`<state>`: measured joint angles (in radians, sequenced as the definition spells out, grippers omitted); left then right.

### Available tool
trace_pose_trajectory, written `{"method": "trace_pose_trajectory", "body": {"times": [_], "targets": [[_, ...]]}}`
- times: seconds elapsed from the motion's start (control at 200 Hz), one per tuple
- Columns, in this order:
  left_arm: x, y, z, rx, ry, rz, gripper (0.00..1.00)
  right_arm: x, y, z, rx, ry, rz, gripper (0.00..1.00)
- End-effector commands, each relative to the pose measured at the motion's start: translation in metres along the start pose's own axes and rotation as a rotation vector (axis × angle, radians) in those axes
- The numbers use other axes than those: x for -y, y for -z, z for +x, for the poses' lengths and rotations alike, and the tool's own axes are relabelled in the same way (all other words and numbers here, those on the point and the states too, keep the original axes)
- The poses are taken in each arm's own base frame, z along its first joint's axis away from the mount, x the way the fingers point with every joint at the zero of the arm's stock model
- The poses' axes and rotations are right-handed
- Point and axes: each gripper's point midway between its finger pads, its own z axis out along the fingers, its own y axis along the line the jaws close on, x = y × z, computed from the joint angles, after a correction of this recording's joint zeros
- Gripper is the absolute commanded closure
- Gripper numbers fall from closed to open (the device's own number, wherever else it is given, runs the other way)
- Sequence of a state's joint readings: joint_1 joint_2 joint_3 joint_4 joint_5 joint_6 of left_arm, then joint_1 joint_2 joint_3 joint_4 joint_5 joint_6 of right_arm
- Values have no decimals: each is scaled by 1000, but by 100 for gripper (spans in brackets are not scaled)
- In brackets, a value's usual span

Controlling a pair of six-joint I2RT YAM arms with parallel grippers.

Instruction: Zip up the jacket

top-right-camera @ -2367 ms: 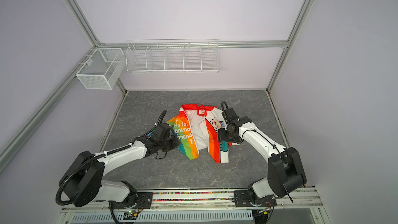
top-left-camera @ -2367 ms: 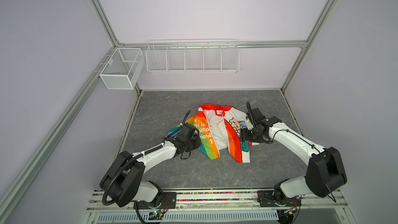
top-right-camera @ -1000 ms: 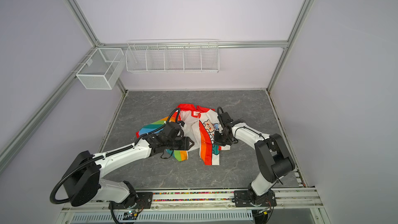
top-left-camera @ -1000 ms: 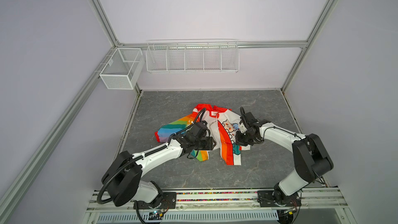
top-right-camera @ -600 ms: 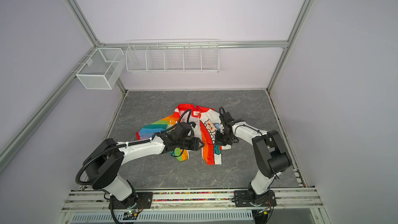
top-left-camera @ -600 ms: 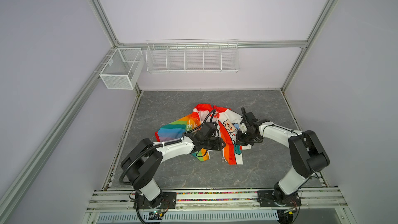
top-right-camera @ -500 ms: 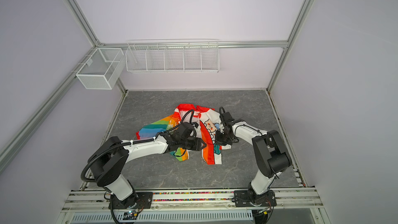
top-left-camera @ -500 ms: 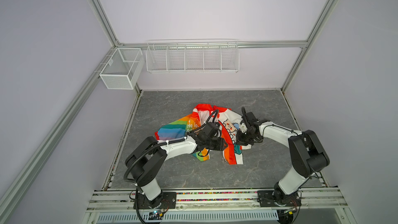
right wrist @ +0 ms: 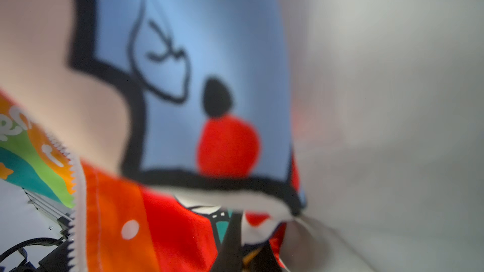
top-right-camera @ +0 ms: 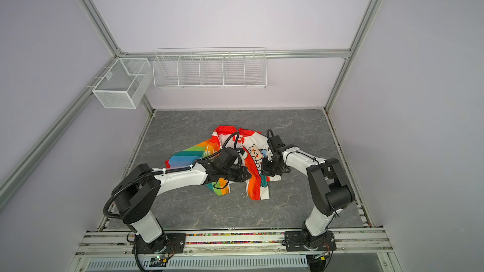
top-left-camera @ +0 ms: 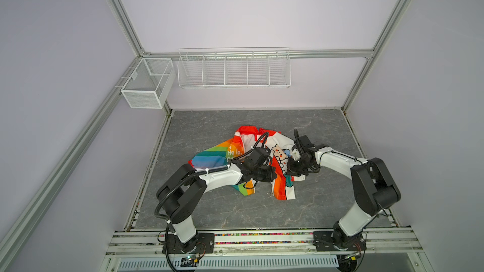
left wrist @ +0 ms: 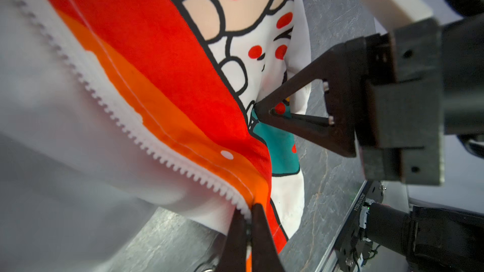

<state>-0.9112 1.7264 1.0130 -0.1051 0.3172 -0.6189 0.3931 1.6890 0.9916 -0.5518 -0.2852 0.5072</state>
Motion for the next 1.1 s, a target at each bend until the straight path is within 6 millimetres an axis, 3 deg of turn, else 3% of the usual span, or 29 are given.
{"method": "trace_pose_trajectory", "body": {"times": [0.0,0.175,0.4,0.515,0.79,0.95,1.095], "targets": [[12,18,-24,49,-46,-37,100,-11,14,-8,28,30,-27,93],[-27,11,-26,16,19,-183,100,-2,20,-10,41,38,32,91],[-52,0,-32,17,73,-212,100,9,27,-12,62,46,99,60],[-57,-6,-36,17,85,-213,100,15,26,-15,65,44,122,51],[-55,-18,-51,19,77,-196,100,35,20,-26,61,21,206,52],[-56,-27,-60,15,69,-196,100,32,41,-33,117,26,228,54],[-57,-36,-66,10,67,-195,100,24,65,-31,170,47,245,50]]}}
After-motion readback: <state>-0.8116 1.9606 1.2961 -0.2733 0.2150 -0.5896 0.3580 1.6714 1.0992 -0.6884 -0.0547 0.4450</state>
